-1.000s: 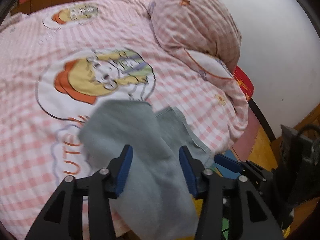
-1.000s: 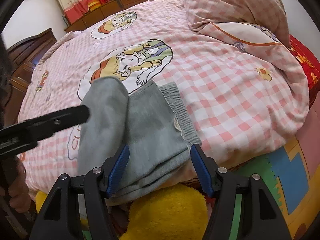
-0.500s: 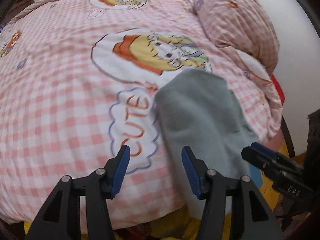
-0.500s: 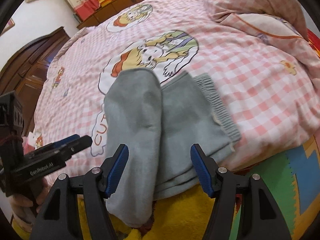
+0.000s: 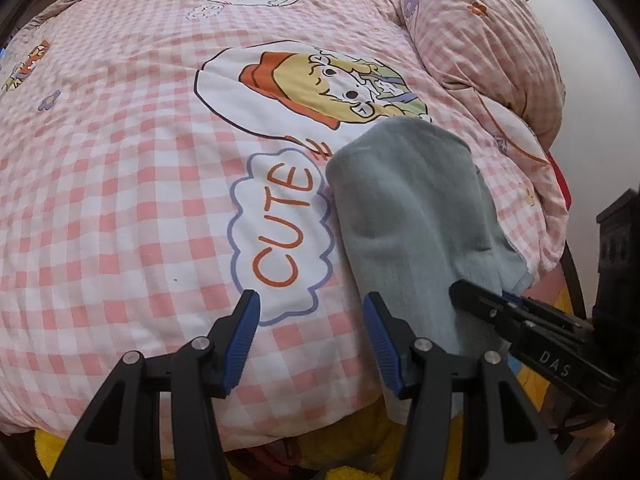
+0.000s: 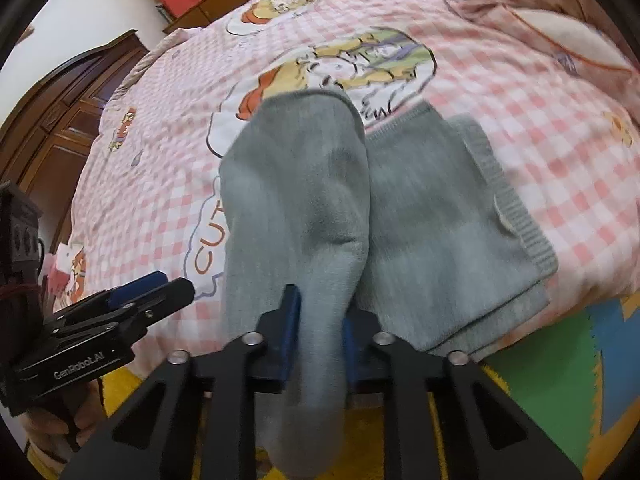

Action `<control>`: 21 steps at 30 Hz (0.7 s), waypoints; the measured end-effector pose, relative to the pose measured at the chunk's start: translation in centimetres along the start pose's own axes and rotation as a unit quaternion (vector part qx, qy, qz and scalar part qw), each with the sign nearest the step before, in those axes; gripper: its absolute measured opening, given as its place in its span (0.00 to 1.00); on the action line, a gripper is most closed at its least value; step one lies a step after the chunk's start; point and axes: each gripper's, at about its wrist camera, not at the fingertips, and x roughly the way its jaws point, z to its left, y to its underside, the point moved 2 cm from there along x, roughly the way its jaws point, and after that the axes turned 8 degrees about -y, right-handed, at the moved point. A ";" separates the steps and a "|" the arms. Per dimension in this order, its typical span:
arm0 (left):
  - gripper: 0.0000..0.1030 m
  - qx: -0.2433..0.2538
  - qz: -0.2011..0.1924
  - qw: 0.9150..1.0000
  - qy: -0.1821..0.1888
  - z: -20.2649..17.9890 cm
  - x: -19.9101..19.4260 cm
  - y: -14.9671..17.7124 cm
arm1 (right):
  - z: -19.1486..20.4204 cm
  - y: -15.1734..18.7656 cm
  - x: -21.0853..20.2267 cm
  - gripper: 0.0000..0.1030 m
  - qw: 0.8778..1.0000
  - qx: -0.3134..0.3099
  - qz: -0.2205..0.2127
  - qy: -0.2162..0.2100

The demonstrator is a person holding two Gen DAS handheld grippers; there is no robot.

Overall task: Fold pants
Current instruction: 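Fold the lifted end over the pants and open the left tool, then grasp the folded pants end with the right tool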

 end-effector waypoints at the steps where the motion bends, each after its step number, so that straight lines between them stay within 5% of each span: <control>1: 0.55 0.002 -0.001 1.000 0.002 -0.2 0.0 0.0 | 0.1 -0.2 -0.4 0.14 1.000 -0.001 -0.005 -0.001; 14: 0.55 0.032 -0.015 0.999 0.008 -2.3 -0.5 -1.0 | -0.3 -3.6 -5.2 0.11 0.998 -0.034 -0.058 0.005; 21: 0.55 0.049 -0.026 0.998 0.022 -4.4 -0.3 -2.1 | -4.0 -5.5 -6.0 0.11 0.994 -0.032 -0.071 0.075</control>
